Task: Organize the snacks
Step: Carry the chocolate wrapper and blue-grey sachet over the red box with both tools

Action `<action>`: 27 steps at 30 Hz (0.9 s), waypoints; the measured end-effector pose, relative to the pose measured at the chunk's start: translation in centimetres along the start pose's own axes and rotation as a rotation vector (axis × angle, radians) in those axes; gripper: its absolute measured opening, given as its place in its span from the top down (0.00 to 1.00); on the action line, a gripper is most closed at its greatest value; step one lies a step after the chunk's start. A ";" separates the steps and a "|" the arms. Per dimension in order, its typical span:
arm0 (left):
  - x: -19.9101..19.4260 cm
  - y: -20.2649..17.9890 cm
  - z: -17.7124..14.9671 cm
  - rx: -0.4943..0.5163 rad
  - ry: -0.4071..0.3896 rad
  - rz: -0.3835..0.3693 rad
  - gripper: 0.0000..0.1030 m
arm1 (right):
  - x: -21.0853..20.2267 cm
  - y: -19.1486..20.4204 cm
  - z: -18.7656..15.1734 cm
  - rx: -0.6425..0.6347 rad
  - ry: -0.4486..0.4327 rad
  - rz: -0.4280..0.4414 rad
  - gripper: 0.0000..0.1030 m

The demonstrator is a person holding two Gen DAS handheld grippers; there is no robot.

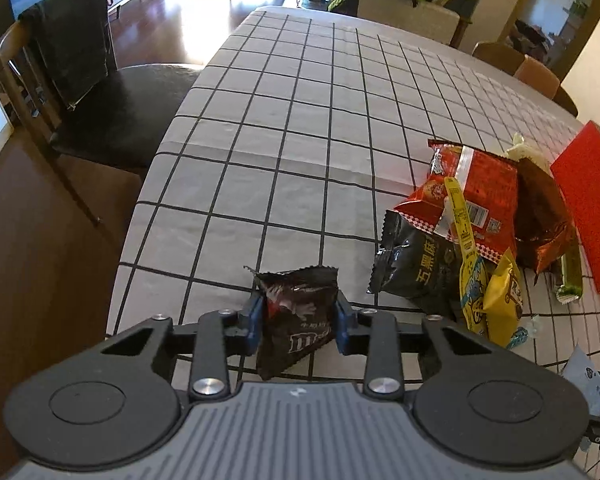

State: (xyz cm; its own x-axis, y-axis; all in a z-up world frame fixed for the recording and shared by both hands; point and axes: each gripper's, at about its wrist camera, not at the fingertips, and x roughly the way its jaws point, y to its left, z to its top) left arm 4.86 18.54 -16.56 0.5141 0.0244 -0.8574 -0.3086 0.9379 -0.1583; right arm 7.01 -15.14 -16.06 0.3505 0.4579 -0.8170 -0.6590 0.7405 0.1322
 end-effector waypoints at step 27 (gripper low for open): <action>-8.1 -8.6 1.3 0.064 -0.134 -0.146 0.71 | -9.6 -6.7 4.0 0.183 -0.225 -0.288 0.55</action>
State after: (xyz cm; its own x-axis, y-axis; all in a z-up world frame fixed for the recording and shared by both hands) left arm 4.37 10.71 -7.58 0.6528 -0.0719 -0.7541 -0.1735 0.9548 -0.2412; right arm 10.73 -22.52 -6.81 0.6537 0.3006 -0.6945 -0.3909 0.9199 0.0303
